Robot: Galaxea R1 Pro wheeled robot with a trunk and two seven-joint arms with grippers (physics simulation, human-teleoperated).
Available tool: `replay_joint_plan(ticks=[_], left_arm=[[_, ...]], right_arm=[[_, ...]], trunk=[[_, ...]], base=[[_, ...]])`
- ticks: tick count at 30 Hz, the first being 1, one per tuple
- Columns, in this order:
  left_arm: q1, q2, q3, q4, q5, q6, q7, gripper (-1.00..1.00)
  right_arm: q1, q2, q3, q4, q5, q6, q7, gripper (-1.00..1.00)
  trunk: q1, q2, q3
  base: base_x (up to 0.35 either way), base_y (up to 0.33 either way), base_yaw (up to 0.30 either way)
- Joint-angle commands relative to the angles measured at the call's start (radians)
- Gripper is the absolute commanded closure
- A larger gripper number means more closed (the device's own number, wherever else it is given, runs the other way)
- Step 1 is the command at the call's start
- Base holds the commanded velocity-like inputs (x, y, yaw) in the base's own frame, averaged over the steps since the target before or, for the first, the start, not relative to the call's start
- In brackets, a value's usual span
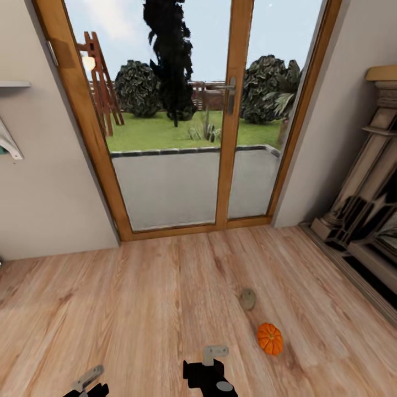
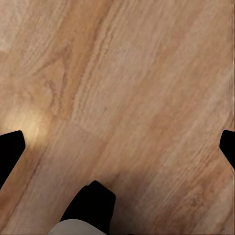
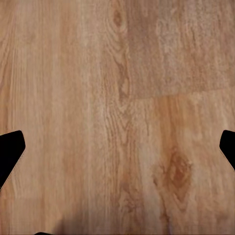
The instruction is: Place each of the two pumpkins and all three candles from the living room inside a cabinet in the living room (use any cabinet), then make sure every cabinet is closed, and position the cauldron so it is next to a table in the living room.
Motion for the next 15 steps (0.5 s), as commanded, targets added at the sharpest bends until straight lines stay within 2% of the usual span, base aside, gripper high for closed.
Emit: replay_joint_plan(ticks=[1, 7, 15], left_arm=[[0.000, -0.001, 0.008, -0.003, -0.002, 0.007, 0.003, -1.00], [0.000, -0.001, 0.008, -0.003, -0.002, 0.007, 0.003, -1.00], [0.000, -0.002, 0.008, -0.003, -0.001, 0.007, 0.003, -1.00]], right_arm=[[-0.001, -0.001, 0.004, -0.002, -0.003, 0.004, -0.008, -1.00], [-0.001, -0.002, 0.004, -0.005, -0.003, 0.004, -0.008, -1.00], [-0.001, -0.001, 0.003, -0.006, -0.003, 0.004, -0.008, -1.00]], trunk=[[0.001, 0.000, -0.001], [0.001, 0.000, -0.001], [0.001, 0.000, -0.001]], base=[[0.342, 0.000, 0.000], [0.342, 0.050, 0.000], [0.342, 0.125, 0.000]])
